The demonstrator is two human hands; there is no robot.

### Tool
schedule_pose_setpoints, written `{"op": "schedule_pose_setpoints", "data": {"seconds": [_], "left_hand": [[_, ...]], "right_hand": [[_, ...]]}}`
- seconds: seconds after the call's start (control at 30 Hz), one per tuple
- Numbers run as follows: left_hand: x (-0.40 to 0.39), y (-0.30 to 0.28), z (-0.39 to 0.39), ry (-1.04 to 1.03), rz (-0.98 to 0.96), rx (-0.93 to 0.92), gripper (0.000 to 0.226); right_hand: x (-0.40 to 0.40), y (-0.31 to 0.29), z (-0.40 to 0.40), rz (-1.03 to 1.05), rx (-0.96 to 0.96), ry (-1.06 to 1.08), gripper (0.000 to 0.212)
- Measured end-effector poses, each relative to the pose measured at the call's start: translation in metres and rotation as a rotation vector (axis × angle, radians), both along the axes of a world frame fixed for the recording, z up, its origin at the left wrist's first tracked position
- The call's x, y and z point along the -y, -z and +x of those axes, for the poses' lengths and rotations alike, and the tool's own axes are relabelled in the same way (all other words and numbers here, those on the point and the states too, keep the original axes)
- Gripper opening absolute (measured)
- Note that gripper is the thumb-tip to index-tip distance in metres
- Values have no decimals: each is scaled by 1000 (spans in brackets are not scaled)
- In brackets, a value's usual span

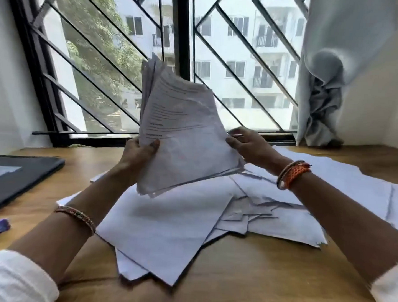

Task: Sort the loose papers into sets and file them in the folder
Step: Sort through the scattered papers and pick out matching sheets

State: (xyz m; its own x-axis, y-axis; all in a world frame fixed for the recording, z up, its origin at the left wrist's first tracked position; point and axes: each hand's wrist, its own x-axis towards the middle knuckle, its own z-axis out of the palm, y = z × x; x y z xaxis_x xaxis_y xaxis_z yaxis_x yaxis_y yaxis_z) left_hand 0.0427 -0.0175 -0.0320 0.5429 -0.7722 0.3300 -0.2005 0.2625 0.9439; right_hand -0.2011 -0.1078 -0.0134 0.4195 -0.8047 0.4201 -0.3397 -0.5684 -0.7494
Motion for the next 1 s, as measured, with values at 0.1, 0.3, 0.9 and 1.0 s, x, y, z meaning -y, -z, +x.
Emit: {"op": "schedule_pose_setpoints", "data": {"seconds": [0.1,0.3,0.9,1.0], "left_hand": [[7,11,0,-50,61,-13,24],[9,34,7,-2,196,15,29],[-1,42,-4,-48,155,201,16],[-1,41,-3,-46,112,174,25]], "right_hand": [[12,10,-41,-132,-494,214,42],[18,45,-102,178,-887,374,72],[-59,-55,-114,432,213,-302,25],[-62,-67,-103,331,510,-445,24]]}}
